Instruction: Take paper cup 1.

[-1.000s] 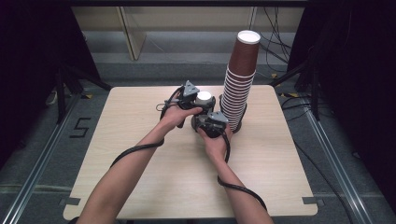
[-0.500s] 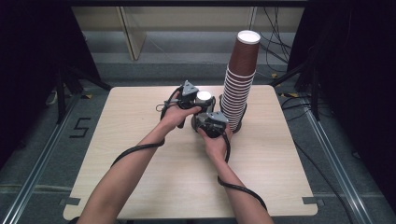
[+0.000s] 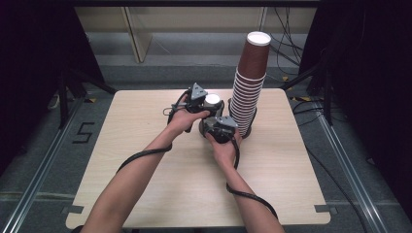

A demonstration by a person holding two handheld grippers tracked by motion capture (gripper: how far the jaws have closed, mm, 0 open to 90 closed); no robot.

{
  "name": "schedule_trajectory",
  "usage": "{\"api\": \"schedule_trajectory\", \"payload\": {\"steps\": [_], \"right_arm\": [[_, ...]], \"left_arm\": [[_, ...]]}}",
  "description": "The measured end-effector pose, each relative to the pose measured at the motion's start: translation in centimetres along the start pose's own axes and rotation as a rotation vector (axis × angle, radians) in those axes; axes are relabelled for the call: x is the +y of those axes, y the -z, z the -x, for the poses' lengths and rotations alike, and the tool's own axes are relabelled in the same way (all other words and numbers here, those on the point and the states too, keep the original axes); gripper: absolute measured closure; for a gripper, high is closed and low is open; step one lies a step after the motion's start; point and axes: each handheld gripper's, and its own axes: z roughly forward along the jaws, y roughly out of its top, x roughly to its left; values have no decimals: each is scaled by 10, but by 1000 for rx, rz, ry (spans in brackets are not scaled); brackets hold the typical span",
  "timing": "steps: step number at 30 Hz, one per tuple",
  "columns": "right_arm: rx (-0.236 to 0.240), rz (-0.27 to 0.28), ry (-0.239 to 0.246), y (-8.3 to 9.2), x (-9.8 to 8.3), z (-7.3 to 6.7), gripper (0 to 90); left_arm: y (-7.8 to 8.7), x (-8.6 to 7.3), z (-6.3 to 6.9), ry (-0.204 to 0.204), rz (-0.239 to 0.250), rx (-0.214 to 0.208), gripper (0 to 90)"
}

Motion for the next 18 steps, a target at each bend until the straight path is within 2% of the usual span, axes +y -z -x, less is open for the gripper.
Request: {"api": "schedule_trajectory", "payload": {"steps": [8, 11, 15, 16, 18], "right_arm": [[-16, -10, 1, 1, 1, 0, 279], [-5, -10, -16, 1, 1, -1, 280], [-2, -3, -8, 2, 1, 0, 282], [-15, 1, -15, 3, 2, -1, 288], [1, 10, -8, 3, 2, 0, 288]], "left_arm": [[5, 11, 1, -15, 24, 4, 329], [7, 15, 2, -16, 33, 4, 330], [10, 20, 3, -20, 44, 2, 330], [12, 23, 3, -19, 54, 1, 330], [13, 25, 3, -23, 55, 1, 330]]}}
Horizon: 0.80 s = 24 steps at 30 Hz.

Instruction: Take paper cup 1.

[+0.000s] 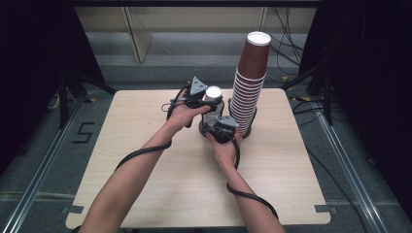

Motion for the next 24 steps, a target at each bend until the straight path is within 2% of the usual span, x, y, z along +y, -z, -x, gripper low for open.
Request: {"api": "schedule_trajectory", "payload": {"steps": [1, 2, 3, 7, 8, 9, 10, 11, 17, 18, 24], "right_arm": [[-1, -8, -1, 3, 2, 0, 285], [-5, 8, 8, 2, 3, 0, 285], [7, 11, 23, 2, 4, 1, 284], [0, 10, 17, 4, 5, 0, 273], [11, 16, 54, 4, 5, 3, 271], [13, 13, 55, 5, 6, 3, 266], [-1, 1, 21, 6, 5, 0, 259], [1, -1, 19, 7, 5, 0, 256], [1, 0, 20, 10, 5, 2, 249], [18, -4, 44, 11, 6, 3, 246], [23, -10, 22, 19, 7, 2, 246]], "left_arm": [[1, 2, 0, -6, 2, 0, 331], [1, 3, 1, -8, 6, -1, 331], [3, 7, 2, -13, 10, -1, 331], [6, 11, 3, -18, 18, 0, 331], [6, 12, 3, -18, 20, 2, 331], [7, 13, 3, -20, 22, 4, 332], [8, 14, 3, -22, 22, 5, 332], [9, 15, 3, -24, 22, 6, 332], [14, 19, 2, -22, 34, 5, 332], [16, 21, 2, -28, 33, 6, 332], [23, 28, 4, -44, 39, 4, 332]]}}
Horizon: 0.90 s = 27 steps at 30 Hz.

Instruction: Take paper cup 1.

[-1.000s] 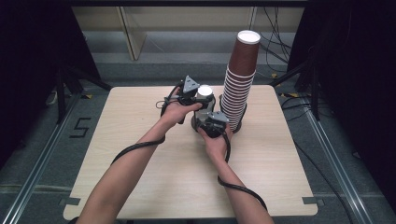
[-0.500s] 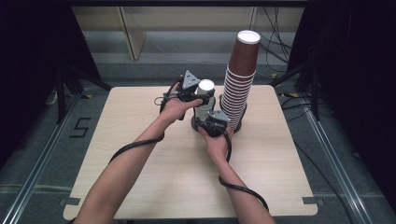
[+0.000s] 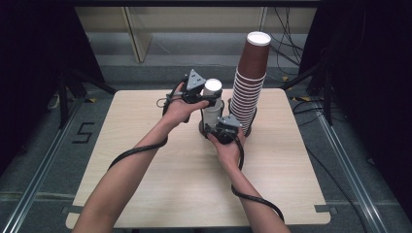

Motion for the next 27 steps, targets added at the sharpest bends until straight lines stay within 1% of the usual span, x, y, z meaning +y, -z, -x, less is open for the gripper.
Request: {"api": "schedule_trajectory", "payload": {"steps": [2, 3, 4, 6, 7, 8, 9, 10, 11, 12, 13, 14, 15, 16, 17, 18, 19, 20, 21, 23, 24, 25, 26, 27], "right_arm": [[5, 0, 2, 1, 0, 0, 245], [5, -8, 21, 4, 1, 1, 245], [16, 6, -1, 4, 0, 0, 244], [19, -3, -6, 6, 0, -1, 242], [21, 5, 32, 6, 0, 2, 242], [39, 2, 30, 9, 1, 2, 240], [41, 7, 37, 9, 0, 2, 239], [41, 7, 37, 9, 0, 2, 239], [55, 4, 26, 13, 1, 2, 238], [53, -12, 21, 16, 2, 1, 237], [64, -23, -1, 19, 3, -1, 236], [64, -23, -1, 19, 3, -1, 236], [69, -15, 23, 23, 3, 1, 233], [87, -6, 41, 24, 4, 2, 231], [95, -16, 28, 26, 4, 2, 232], [92, -24, 48, 29, 4, 3, 230], [92, -24, 48, 29, 4, 3, 230], [100, -12, 37, 29, 4, 3, 229], [102, -8, 37, 34, 4, 5, 230], [100, -14, 36, 36, 4, 6, 230], [100, -27, 45, 39, 4, 8, 230], [101, -32, 35, 41, 5, 8, 230], [104, -10, 43, 40, 4, 8, 230], [102, -7, 59, 41, 4, 10, 230]], "left_arm": [[3, 2, 0, -4, -4, 0, 332], [6, 4, 0, -2, 0, 3, 332], [7, 5, 0, -4, -2, 5, 332], [9, 6, 0, -4, -2, 6, 332], [10, 6, 0, -8, -4, 4, 332], [14, 7, 1, -15, -17, 2, 332], [15, 7, 1, -24, -27, 1, 332], [15, 7, 1, -24, -27, 1, 332], [18, 6, 2, -30, -39, 2, 332], [18, 6, 2, -30, -39, 2, 332], [21, 5, 3, -32, -52, 3, 332], [21, 5, 3, -32, -52, 3, 332], [24, 3, 3, -35, -64, 4, 332], [26, 3, 3, -36, -68, 6, 332], [28, 3, 3, -36, -69, 6, 332], [30, 3, 3, -41, -70, 5, 332], [30, 3, 3, -41, -70, 5, 332], [32, 3, 3, -34, -70, 7, 332], [36, 4, 2, -25, -61, 3, 332], [37, 4, 2, -26, -59, 2, 332], [39, 5, 3, -34, -66, 1, 332], [40, 5, 4, -42, -73, 3, 332], [40, 4, 4, -43, -74, 3, 332], [41, 4, 5, -49, -76, 3, 332]]}}
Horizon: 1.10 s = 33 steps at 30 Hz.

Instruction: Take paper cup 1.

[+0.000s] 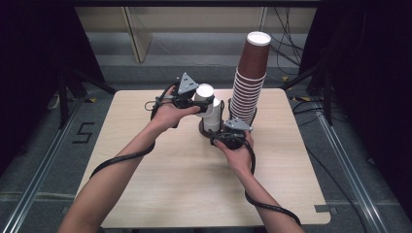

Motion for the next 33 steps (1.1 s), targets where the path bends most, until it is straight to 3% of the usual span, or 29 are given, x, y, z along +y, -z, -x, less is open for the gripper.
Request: {"api": "schedule_trajectory", "payload": {"steps": [4, 6, 7, 10, 11, 12, 16, 17, 18, 20, 21, 23, 25, 28, 30, 33], "right_arm": [[7, 2, -1, 5, -1, -1, 230], [32, -1, 7, 8, 0, -2, 230], [37, -5, -18, 10, -1, -3, 230], [51, -3, 0, 13, -1, -2, 230], [57, -9, -19, 16, -2, -4, 229], [59, -8, 9, 20, -2, -3, 228], [83, -6, -17, 25, -5, -3, 226], [81, -7, 11, 26, -6, -2, 225], [100, -13, -25, 30, -9, -2, 221], [105, -8, -33, 33, -11, -1, 221], [109, -12, -13, 35, -11, 1, 221], [127, -11, -32, 36, -14, 1, 211], [148, -25, -51, 39, -16, -1, 194], [152, -36, -25, 41, -19, -2, 185], [159, -51, -50, 41, -21, -5, 175], [165, -43, -41, 40, -22, -6, 174]], "left_arm": [[6, -1, 5, -21, -21, 2, 332], [9, -2, 7, -31, -34, -1, 332], [11, -3, 8, -39, -48, -2, 332], [13, -6, 9, -52, -65, -8, 332], [13, -8, 10, -54, -73, -13, 332], [14, -9, 10, -58, -80, -13, 332], [18, -18, 13, -63, -111, -19, 332], [18, -22, 14, -68, -125, -23, 332], [20, -28, 15, -79, -160, -32, 332], [20, -34, 16, -82, -177, -36, 332], [20, -34, 16, -82, -177, -36, 332], [21, -42, 17, -93, -212, -44, 332], [21, -46, 18, -98, -228, -55, 332], [20, -49, 21, -97, -238, -62, 331], [18, -52, 24, -94, -249, -74, 330], [17, -53, 26, -97, -257, -82, 328]]}}
